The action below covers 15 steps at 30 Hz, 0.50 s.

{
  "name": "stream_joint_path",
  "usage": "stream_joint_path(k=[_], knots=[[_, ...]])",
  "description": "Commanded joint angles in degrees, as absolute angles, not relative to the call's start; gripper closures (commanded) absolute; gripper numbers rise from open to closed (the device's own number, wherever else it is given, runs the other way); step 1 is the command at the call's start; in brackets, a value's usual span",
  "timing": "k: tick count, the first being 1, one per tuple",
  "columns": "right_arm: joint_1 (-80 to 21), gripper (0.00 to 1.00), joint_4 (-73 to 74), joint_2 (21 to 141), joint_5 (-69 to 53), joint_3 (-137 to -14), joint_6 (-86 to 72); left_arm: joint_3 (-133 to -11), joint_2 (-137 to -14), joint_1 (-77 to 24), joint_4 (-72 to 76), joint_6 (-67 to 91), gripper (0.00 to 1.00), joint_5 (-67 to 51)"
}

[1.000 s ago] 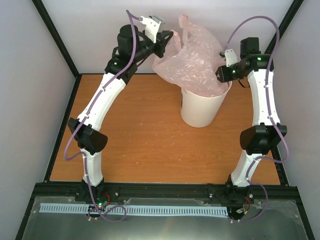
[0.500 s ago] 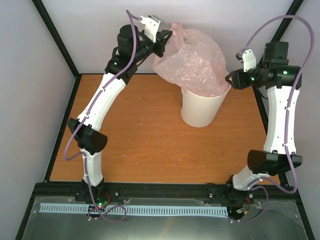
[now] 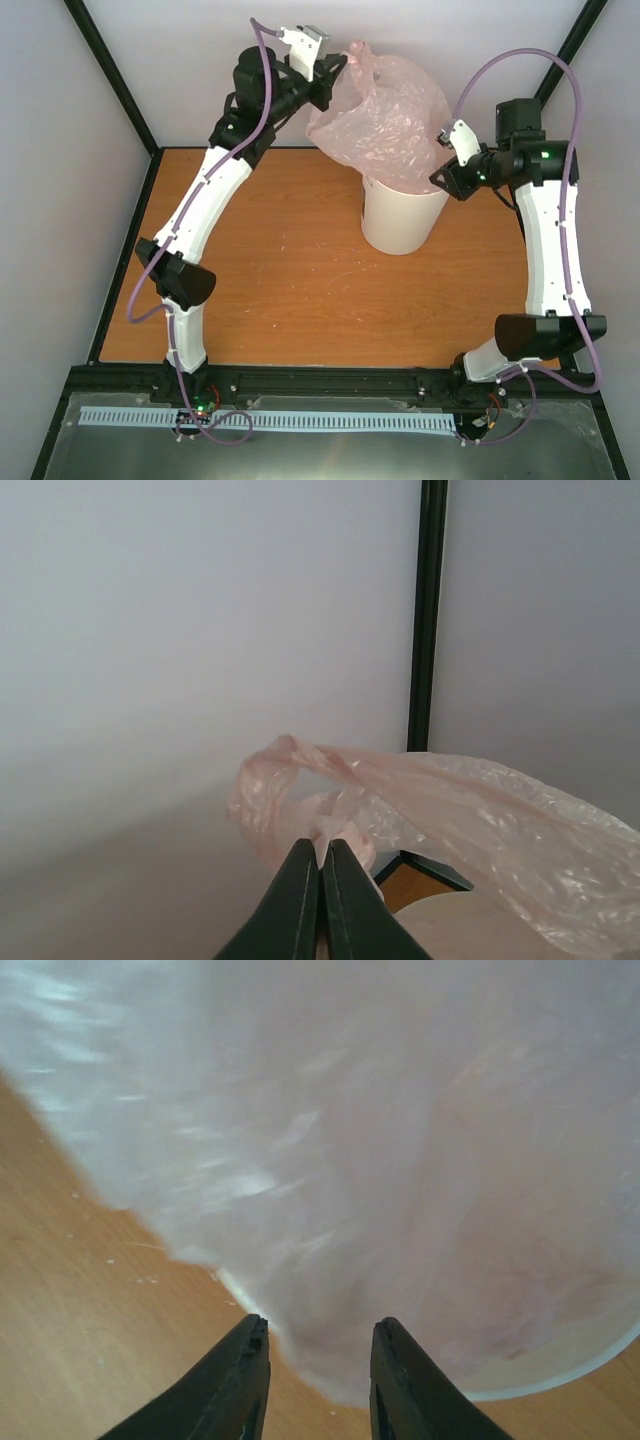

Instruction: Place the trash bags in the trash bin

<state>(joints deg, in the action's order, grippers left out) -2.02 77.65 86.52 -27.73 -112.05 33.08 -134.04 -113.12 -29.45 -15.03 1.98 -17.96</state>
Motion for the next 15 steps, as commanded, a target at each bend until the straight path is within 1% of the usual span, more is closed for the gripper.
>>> stream_joint_path(k=[1, 8, 9, 15], knots=[[-2.37, 0.72, 72.69, 90.93, -22.48, -111.95, 30.11, -137.17, -111.53, -30.81, -13.94, 0.46, 0.99, -17.36], [-2.61, 0.73, 70.92, 97.49, -21.90, -114.45, 28.66, -137.37, -112.47, -31.73, -13.32, 1.61, 0.99, -17.63], [-2.63, 0.75, 70.93, 97.96, -21.48, -114.34, 28.82, -137.37, -112.57, -32.06, -13.24, 1.60, 0.99, -17.78], [-2.66, 0.75, 72.96, 96.45, -21.13, -114.60, 29.16, -137.54, -114.62, -34.40, -12.64, 1.91, 0.99, -17.35]])
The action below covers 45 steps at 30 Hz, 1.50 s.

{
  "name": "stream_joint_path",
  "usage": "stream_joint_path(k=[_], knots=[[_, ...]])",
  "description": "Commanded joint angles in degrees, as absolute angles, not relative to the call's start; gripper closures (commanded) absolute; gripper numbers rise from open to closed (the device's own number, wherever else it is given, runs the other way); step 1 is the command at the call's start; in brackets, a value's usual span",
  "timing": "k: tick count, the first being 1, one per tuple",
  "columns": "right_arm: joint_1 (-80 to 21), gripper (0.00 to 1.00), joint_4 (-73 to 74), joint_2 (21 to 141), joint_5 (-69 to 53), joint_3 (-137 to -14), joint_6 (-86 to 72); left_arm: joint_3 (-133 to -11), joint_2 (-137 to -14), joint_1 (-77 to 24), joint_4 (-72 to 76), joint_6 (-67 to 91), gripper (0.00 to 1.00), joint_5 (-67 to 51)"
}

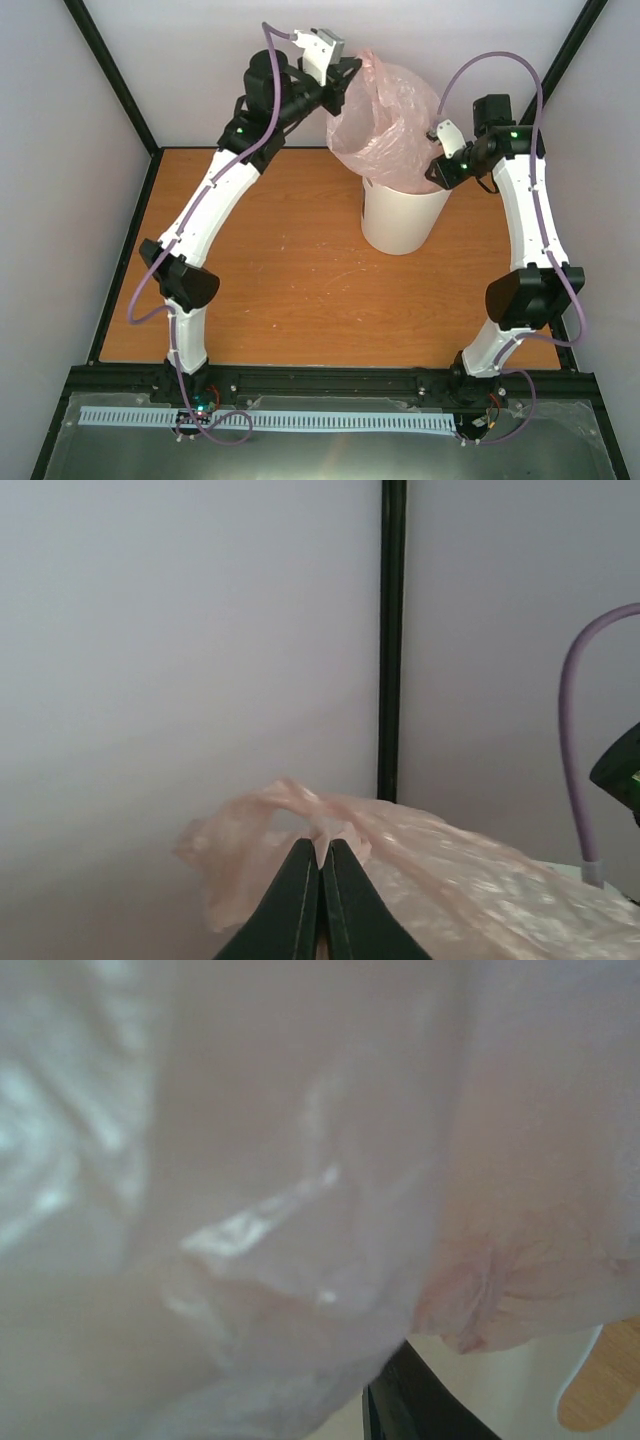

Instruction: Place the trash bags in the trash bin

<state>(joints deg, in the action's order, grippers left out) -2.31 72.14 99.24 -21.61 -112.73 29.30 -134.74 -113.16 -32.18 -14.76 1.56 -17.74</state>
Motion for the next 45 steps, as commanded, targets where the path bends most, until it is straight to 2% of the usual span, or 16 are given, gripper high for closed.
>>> stream_joint_path(k=[1, 5, 10, 14, 22, 33, 36, 41, 45], knots=[[-2.64, 0.75, 73.54, 95.62, -21.25, -114.72, 29.39, -137.61, -115.08, -34.78, -12.59, 2.05, 0.99, -17.19], [0.33, 0.73, 76.21, 92.59, -22.82, -115.33, 28.80, -138.52, -117.28, -36.29, -12.18, 2.11, 0.99, -16.65], [8.91, 0.69, 79.08, 93.99, -28.80, -121.13, 25.66, -139.81, -120.15, -37.78, -12.13, 1.95, 0.99, -15.72], [12.44, 0.61, 77.49, 95.65, -29.49, -122.40, 23.26, -140.76, -121.66, -38.68, -10.07, 1.39, 0.99, -15.04], [12.66, 0.60, 73.94, 99.88, -22.22, -120.75, 20.88, -140.33, -120.09, -38.91, -10.60, -0.95, 0.99, -12.71], [12.58, 0.60, 73.66, 106.36, -23.04, -122.03, 22.04, -137.48, -113.63, -38.85, -13.49, -2.28, 0.99, -12.42], [12.57, 0.60, 73.00, 106.65, -25.60, -120.14, 23.33, -136.76, -112.16, -38.40, -14.08, -2.79, 0.99, -12.14], [12.37, 0.61, 69.17, 107.08, -37.74, -115.50, 21.13, -135.12, -110.22, -37.37, -14.56, -3.54, 0.99, -11.86], [9.79, 0.61, 70.14, 108.08, -39.67, -114.29, 23.41, -133.96, -109.44, -36.22, -15.18, -3.54, 0.99, -11.85]])
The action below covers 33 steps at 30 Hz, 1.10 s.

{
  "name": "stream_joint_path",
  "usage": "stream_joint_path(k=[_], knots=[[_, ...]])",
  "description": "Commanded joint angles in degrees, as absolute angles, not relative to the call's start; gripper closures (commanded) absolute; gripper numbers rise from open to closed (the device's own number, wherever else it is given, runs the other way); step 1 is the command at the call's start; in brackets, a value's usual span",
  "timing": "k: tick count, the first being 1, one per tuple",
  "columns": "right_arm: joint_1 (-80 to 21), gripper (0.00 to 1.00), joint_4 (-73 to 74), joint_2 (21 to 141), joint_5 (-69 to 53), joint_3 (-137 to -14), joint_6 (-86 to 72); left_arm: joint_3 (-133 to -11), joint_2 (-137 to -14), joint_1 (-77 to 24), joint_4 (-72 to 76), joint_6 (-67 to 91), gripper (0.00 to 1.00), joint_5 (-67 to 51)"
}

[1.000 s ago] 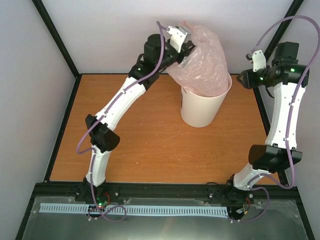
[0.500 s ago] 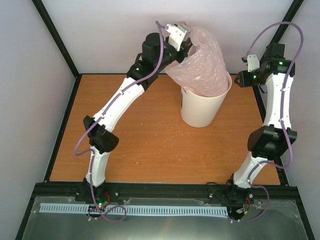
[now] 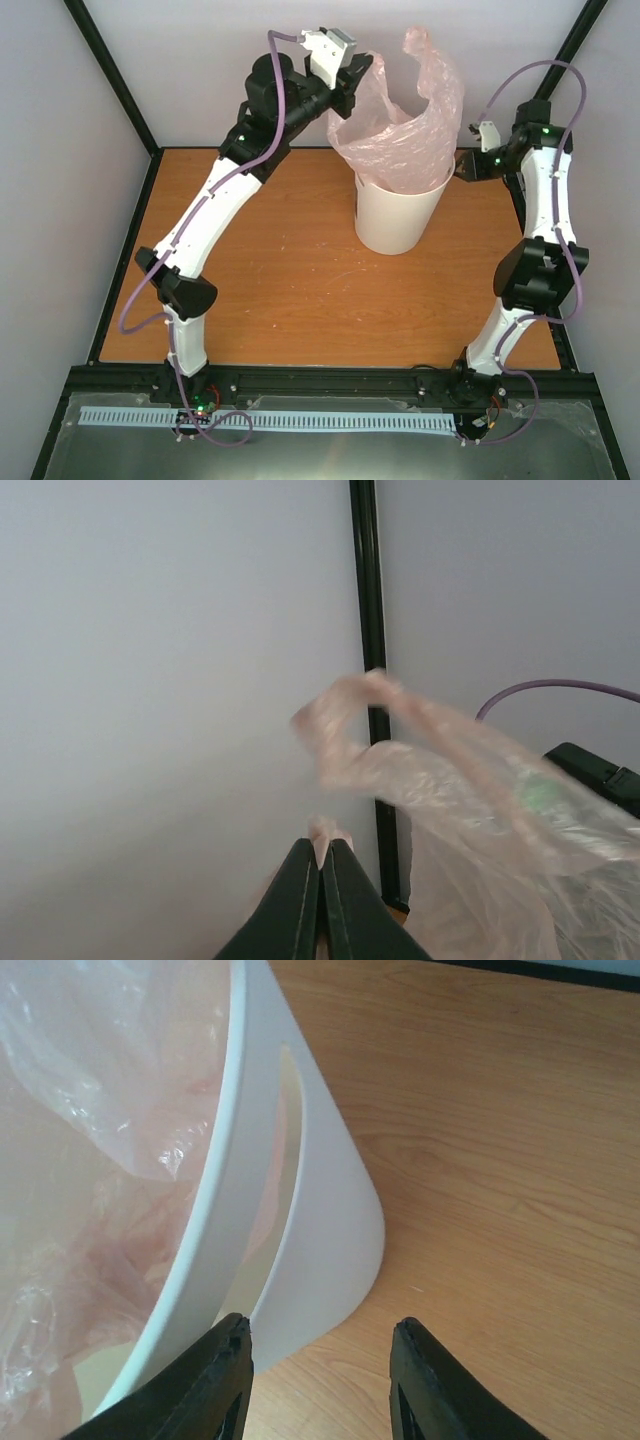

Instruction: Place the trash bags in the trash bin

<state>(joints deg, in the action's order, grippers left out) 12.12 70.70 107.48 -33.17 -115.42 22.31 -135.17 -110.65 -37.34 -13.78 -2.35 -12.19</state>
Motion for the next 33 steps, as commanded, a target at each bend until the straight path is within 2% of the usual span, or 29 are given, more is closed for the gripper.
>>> stream_joint_path(k=[1, 8, 15, 19, 23, 27, 33], knots=[[9.42, 0.61, 70.36, 107.87, -40.94, -113.70, 23.77, -133.54, -109.30, -35.84, -15.39, -3.38, 0.99, -11.94], [4.19, 0.61, 69.92, 101.48, -44.84, -103.67, 24.08, -131.82, -108.47, -32.50, -16.51, -2.51, 0.99, -11.79], [-6.89, 0.60, 67.80, 92.01, -44.79, -92.92, 21.56, -128.48, -106.15, -30.37, -17.36, -2.89, 0.99, -11.50], [-5.96, 0.60, 69.42, 88.89, -41.79, -90.07, 22.54, -127.80, -105.41, -29.73, -17.97, -2.66, 0.99, -11.49], [-0.49, 0.60, 72.82, 87.47, -41.58, -93.23, 24.56, -127.75, -105.28, -29.55, -17.89, -2.82, 0.99, -11.06], [4.91, 0.60, 75.62, 89.82, -42.80, -103.87, 25.06, -127.71, -105.63, -29.53, -17.92, -2.62, 0.99, -10.24], [5.99, 0.58, 70.32, 95.92, -35.44, -118.18, 19.85, -129.63, -107.81, -29.47, -17.82, -1.36, 0.99, -11.86]])
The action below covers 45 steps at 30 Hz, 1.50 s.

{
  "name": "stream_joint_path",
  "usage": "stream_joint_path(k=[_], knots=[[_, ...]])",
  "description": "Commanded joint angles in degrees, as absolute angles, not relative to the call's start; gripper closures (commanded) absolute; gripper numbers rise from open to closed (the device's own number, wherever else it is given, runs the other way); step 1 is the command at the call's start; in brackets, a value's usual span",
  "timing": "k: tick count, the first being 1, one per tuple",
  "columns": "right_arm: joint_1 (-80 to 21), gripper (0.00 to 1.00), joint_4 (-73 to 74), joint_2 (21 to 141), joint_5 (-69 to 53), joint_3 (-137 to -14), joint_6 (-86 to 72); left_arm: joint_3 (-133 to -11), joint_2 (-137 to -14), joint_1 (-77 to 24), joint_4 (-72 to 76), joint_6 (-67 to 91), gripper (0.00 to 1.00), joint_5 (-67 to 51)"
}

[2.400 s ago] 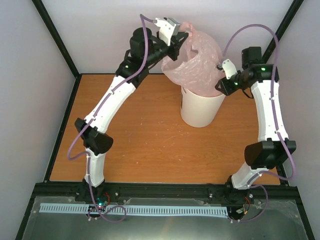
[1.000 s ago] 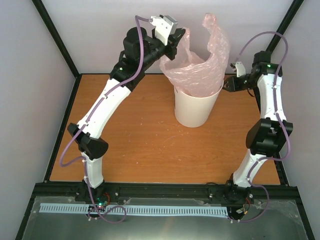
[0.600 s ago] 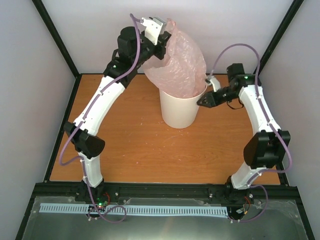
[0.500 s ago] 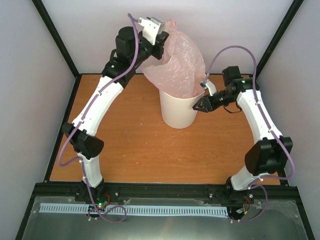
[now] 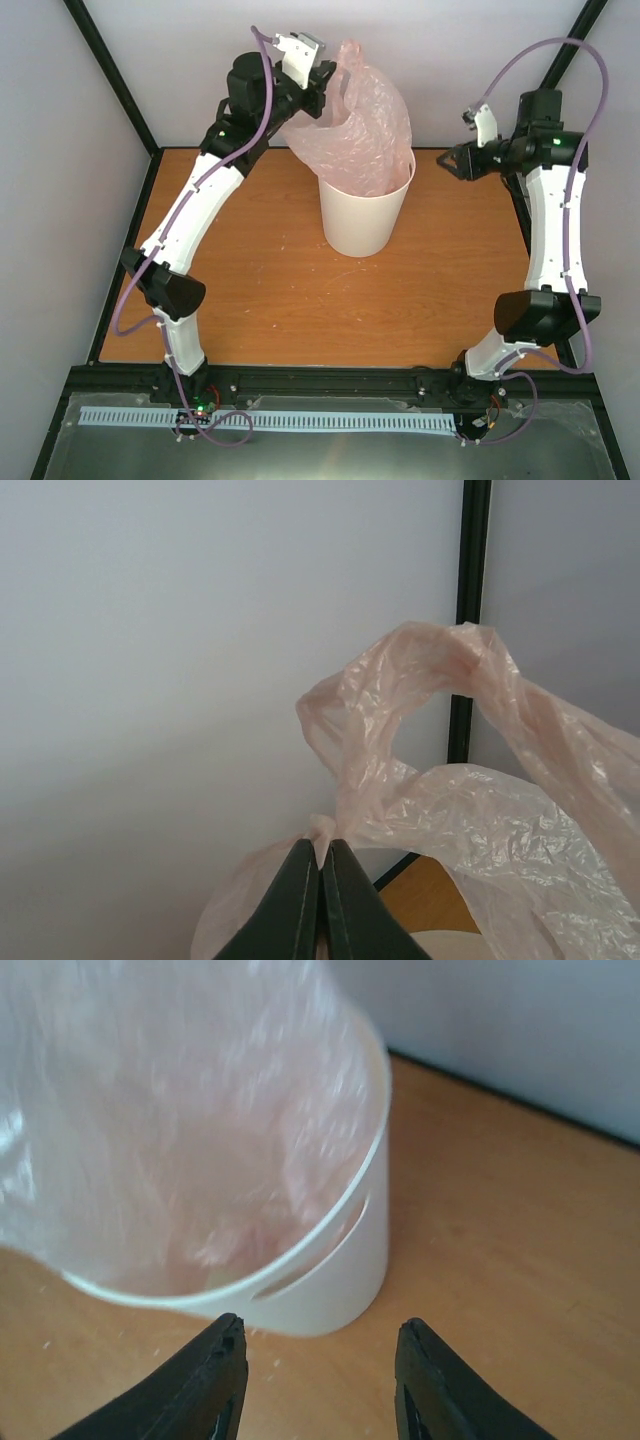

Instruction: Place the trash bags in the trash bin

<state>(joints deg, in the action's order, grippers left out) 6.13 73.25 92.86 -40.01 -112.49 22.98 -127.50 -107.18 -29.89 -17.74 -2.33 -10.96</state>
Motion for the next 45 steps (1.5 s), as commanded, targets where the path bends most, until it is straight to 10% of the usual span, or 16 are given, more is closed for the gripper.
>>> stream_joint_path(k=[1, 18, 45], knots=[[5.91, 0.57, 69.13, 97.01, -34.01, -119.81, 19.02, -129.88, -108.18, -29.51, -17.73, -0.81, 0.99, -12.29], [-9.40, 0.58, 66.35, 112.47, -21.53, -132.47, 22.65, -129.02, -112.71, -32.07, -17.06, 3.19, 0.99, -16.38], [-0.75, 0.46, 69.08, 89.05, -27.76, -115.10, 23.06, -129.34, -120.01, -40.69, -18.30, 2.69, 0.99, -14.79]])
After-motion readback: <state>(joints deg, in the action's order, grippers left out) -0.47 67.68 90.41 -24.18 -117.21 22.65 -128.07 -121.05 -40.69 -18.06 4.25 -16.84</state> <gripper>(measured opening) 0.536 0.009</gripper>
